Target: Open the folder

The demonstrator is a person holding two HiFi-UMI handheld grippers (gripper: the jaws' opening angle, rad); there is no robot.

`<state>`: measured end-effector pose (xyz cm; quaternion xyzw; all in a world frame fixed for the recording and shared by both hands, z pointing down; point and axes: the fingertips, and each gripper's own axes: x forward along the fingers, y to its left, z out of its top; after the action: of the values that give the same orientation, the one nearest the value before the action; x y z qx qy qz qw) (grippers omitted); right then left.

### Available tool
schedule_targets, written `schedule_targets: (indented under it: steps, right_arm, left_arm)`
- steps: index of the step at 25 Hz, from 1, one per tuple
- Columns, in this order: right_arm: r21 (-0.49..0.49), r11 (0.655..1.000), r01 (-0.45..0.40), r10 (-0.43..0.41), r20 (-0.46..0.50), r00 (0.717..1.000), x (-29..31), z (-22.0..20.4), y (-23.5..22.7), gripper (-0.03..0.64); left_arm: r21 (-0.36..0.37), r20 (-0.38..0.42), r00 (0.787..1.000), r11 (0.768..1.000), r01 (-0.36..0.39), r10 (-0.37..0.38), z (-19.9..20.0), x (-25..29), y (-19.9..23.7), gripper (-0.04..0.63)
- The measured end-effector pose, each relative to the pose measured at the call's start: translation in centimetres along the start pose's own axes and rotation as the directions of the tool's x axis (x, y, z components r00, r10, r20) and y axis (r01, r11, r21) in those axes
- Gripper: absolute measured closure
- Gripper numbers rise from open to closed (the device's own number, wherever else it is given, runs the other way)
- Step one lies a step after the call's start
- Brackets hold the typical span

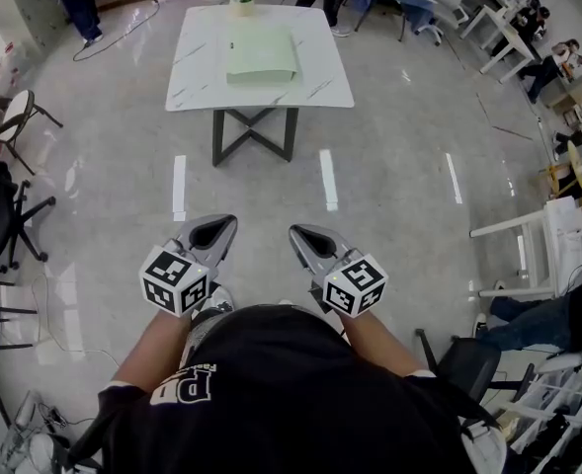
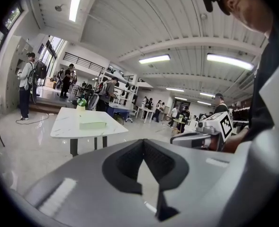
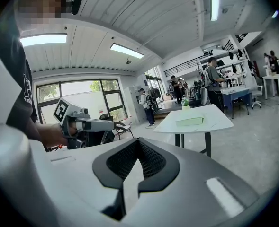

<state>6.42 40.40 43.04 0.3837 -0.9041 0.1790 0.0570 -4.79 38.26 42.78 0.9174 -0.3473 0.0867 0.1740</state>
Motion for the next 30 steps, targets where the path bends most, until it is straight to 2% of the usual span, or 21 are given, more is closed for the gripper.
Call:
schedule_targets:
  steps: [3,8,20,30]
  right_arm:
    - [0.015,1.0,0.005,-0.005,0.005,1.0,0.6,0.0,0.1,0.617]
    - [-0.025,0.999,0.03,-0.031,-0.011,0.999,1.6,-0.3,0.6,0.617]
    - [-0.021,0.998,0.059,-0.059,0.003,0.998,4.9,0.2,2.8,0.617]
    - [-0.004,0.996,0.093,-0.093,0.004,0.996,7.3,-0.6,5.4,0.617]
  left_arm:
    - [-0.011,-0.005,1.0,1.0,0.01,-0.01,-0.1,0.0,0.5,0.541]
    - [-0.003,-0.009,1.0,1.0,0.018,-0.018,-0.2,-0.5,1.3,0.541]
    - [0.028,-0.005,0.999,0.999,0.046,-0.046,0.5,-2.8,4.9,0.541]
    - [0.025,-0.018,0.997,0.996,0.082,-0.081,-0.3,-5.2,7.4,0.541]
